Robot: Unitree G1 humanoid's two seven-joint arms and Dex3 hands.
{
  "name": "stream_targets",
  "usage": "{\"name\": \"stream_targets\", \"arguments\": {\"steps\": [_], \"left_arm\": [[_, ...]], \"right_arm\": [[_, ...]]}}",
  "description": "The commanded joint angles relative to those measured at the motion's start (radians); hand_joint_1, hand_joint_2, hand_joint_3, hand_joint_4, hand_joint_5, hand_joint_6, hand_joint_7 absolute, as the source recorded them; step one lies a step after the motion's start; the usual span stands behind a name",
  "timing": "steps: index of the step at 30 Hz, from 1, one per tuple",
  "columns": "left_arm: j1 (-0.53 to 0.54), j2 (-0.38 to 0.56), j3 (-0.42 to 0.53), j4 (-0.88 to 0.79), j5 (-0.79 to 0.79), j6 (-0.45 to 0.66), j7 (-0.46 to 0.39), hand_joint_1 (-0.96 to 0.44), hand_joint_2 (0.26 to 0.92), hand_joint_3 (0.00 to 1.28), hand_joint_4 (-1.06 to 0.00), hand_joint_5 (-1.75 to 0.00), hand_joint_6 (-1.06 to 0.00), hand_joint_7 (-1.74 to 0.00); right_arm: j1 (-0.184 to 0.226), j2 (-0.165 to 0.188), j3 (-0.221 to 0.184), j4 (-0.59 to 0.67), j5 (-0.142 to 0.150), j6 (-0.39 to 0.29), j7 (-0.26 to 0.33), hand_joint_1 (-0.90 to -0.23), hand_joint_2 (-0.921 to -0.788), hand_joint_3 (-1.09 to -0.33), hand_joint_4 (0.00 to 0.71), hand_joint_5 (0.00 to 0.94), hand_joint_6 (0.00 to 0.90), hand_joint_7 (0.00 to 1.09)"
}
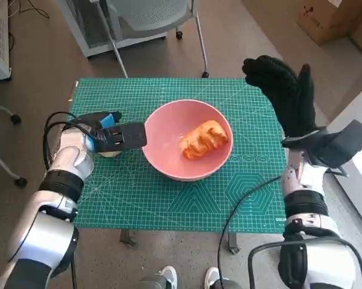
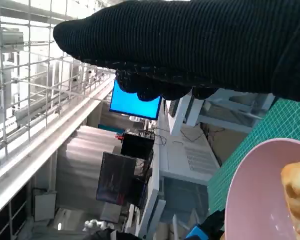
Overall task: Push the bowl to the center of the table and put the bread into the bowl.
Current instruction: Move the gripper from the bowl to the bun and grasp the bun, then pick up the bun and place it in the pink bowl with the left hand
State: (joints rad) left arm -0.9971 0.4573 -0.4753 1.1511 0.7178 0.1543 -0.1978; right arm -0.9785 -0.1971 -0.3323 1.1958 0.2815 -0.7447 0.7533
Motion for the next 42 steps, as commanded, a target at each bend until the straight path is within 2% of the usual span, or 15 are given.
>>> {"name": "stream_targets", "arguments": {"steps": [1,4,7,19,42], "left_arm": [[0.040,-0.011,-0.010,0.015,-0.002,-0.026,0.064,0.15,0.916,0.16,-0.58,-1.35,-0.59,-0.77],[0.046,-0.011,-0.011,0.015,-0.006,-0.042,0.079,0.05,0.905,0.12,-0.61,-1.21,-0.65,-1.07],[0.050,-0.010,-0.012,0.011,-0.013,-0.050,0.070,0.02,0.900,0.11,-0.63,-1.15,-0.68,-1.16],[0.042,0.001,-0.013,0.008,-0.021,-0.056,0.041,0.00,0.919,0.08,-0.61,-1.25,-0.68,-1.12],[0.059,0.044,-0.008,-0.086,-0.017,-0.031,0.003,0.00,0.920,0.09,-0.62,-1.33,-0.66,-1.04]], "right_arm": [[0.028,-0.005,-0.010,0.010,0.013,0.017,0.017,-0.670,-0.921,-0.669,0.199,0.000,0.337,0.00],[0.029,-0.003,-0.012,0.011,0.014,0.019,0.021,-0.665,-0.921,-0.669,0.198,0.000,0.337,0.00],[0.030,-0.002,-0.013,0.011,0.017,0.022,0.025,-0.663,-0.921,-0.669,0.197,0.000,0.336,0.00],[0.031,-0.005,-0.018,0.013,0.028,0.036,0.045,-0.650,-0.921,-0.663,0.196,0.003,0.326,0.00],[0.042,-0.002,-0.005,0.004,0.013,0.020,0.020,-0.648,-0.921,-0.655,0.198,0.001,0.323,0.00]]}}
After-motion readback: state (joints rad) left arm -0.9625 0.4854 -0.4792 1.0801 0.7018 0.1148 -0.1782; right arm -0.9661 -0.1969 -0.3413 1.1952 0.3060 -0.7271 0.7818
